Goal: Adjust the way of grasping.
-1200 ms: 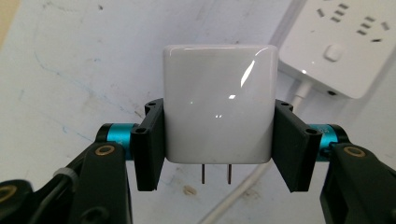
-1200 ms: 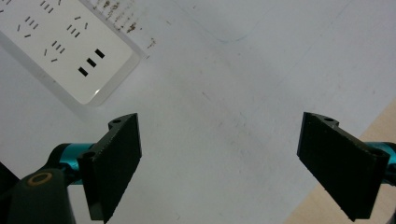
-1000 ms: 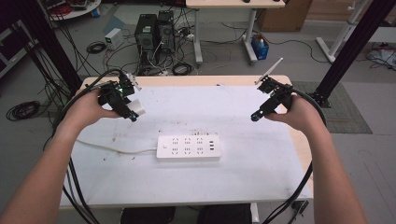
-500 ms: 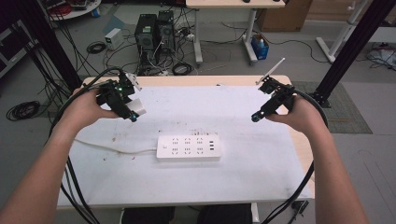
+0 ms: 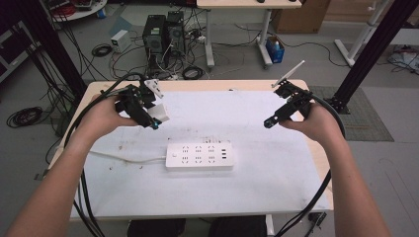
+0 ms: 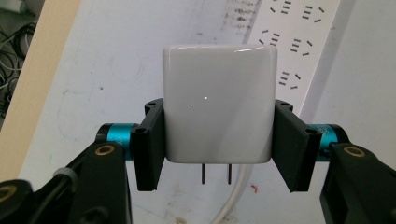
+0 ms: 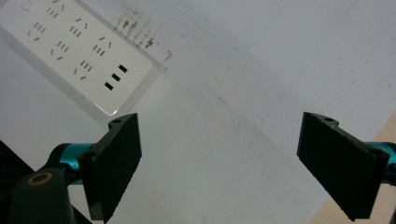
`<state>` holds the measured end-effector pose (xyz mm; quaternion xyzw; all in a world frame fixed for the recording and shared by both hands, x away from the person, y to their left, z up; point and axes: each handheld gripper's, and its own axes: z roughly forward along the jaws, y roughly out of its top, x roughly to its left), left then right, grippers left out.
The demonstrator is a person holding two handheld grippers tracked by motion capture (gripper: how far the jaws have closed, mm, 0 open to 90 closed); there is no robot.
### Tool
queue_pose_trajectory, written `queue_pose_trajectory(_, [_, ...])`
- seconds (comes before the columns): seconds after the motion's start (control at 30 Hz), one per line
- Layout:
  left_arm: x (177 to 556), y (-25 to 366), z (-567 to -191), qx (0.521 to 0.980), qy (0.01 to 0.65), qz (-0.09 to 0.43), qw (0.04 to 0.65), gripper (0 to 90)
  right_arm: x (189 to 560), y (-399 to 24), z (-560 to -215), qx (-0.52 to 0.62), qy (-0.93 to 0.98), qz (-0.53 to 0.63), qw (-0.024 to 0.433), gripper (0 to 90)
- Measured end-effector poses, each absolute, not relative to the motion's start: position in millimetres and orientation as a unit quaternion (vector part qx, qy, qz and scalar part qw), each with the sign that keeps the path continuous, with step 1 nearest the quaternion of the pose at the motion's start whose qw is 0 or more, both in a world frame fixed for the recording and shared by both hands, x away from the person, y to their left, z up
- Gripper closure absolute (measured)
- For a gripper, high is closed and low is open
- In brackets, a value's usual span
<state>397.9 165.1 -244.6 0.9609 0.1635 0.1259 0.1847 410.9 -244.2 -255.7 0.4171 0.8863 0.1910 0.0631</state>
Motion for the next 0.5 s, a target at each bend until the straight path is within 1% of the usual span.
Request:
queue_pose_trajectory(0.3, [396,148,-251,0.959,0.141,0.128,0.209,42.4,410,-234,-256,0.428,0.874,0.227,0.037,13.3])
queue_pose_trajectory(0.5, [394,130,-254,0.960,0.112,0.125,0.226,42.4,409,-219,-258,0.427,0.860,0.279,-0.024,13.3])
